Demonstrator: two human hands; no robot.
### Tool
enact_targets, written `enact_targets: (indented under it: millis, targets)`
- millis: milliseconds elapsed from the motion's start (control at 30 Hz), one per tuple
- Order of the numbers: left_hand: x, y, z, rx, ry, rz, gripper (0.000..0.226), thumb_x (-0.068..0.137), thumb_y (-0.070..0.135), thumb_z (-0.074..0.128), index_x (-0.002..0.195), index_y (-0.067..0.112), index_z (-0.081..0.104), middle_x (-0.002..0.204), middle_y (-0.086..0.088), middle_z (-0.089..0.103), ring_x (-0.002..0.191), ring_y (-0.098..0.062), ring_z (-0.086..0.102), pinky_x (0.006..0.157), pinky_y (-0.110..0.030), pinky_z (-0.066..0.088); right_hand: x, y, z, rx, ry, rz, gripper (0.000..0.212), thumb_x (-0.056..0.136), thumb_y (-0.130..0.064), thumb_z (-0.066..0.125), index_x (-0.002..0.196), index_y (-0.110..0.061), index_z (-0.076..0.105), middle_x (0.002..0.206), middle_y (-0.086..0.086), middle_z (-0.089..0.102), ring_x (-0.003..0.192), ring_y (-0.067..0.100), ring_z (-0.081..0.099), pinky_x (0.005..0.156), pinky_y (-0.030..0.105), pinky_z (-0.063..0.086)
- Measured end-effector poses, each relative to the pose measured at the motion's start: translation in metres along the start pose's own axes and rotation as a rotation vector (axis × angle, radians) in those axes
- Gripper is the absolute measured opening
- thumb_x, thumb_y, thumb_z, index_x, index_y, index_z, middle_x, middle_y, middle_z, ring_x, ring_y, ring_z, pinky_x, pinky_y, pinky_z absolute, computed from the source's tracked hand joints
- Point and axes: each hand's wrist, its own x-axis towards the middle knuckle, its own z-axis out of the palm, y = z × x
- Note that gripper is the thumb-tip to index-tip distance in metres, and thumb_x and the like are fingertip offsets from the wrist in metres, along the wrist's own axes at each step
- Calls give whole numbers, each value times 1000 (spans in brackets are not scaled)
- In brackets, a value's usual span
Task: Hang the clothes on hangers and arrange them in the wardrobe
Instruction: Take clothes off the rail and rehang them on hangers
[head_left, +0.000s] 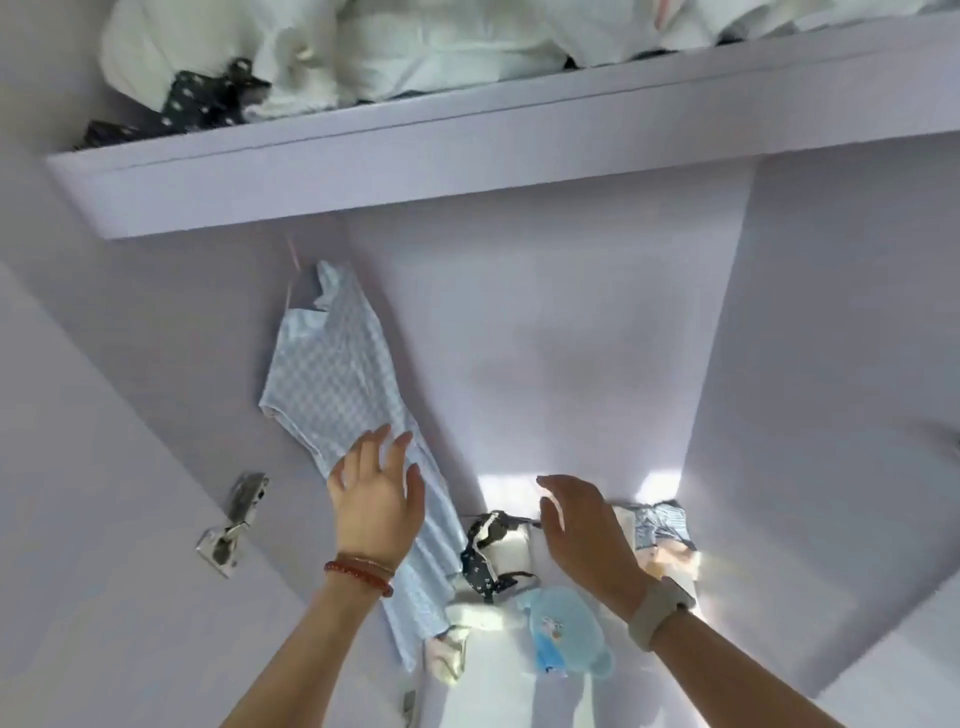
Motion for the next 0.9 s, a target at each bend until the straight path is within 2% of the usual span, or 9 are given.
enact_targets:
  millis: [100,200,367,467,600,667,767,833,900]
  targets:
    - [17,-37,-31,200,162,-31,35,77,12,57,111,4,64,121,-20,58,115,-40,52,89,-61,37,49,-39,20,85,-101,-117,32,93,-14,43,123,-9,54,123,8,58,115,26,51,99,35,39]
    - [32,-74,-52,339,223,-93,46,72,6,70,116,3,60,125,-23,55,122,-43,45,92,-65,32,94,-90,40,199,-167,-228,33,93,-10,41,123,-6,53,122,13,58,114,28,52,97,32,37]
    - [46,-97,-58,454,206,-187,63,65,17,77,123,3,56,129,-22,53,125,-43,42,92,-51,40,151,-173,64,403,-254,-271,36,95,-9,37,129,-6,48,134,13,50,124,25,46,102,29,34]
    - [42,-108,-48,486,202,-174,70,64,22,76,126,0,52,133,-21,49,130,-35,37,110,-42,17,187,-211,74,510,-304,-223,43,97,-11,35,140,-7,32,146,11,34,134,23,33,108,26,25]
    - [42,-120,-43,513,199,-184,69,66,23,74,127,-1,50,136,-19,47,132,-27,28,114,-36,1,235,-247,83,657,-396,-80,55,98,-14,35,147,-19,11,152,4,21,136,24,30,109,32,29]
    - [42,-121,-40,532,189,-174,64,71,22,69,128,1,49,137,-18,45,133,-27,25,115,-35,-2,250,-255,92,735,-483,11,56,97,-15,35,146,-24,11,145,1,30,122,23,42,92,33,43]
    - [42,-124,-40,561,166,-170,63,72,24,68,129,3,50,139,-17,43,135,-28,22,114,-36,-2,258,-257,105,781,-509,156,30,95,-18,39,124,-14,40,106,3,48,87,19,49,65,25,42]
    - [42,-124,-40,576,138,-180,65,71,26,69,129,4,50,140,-17,43,136,-28,22,114,-37,-2,259,-255,111,773,-445,188,7,93,-17,42,94,-14,48,80,1,45,69,15,44,60,24,39]
    - [42,-123,-41,576,126,-185,64,71,27,69,128,4,51,140,-16,43,136,-29,26,114,-37,-2,263,-248,113,668,-290,128,14,90,-7,39,80,-14,46,75,1,43,66,16,42,65,26,39]
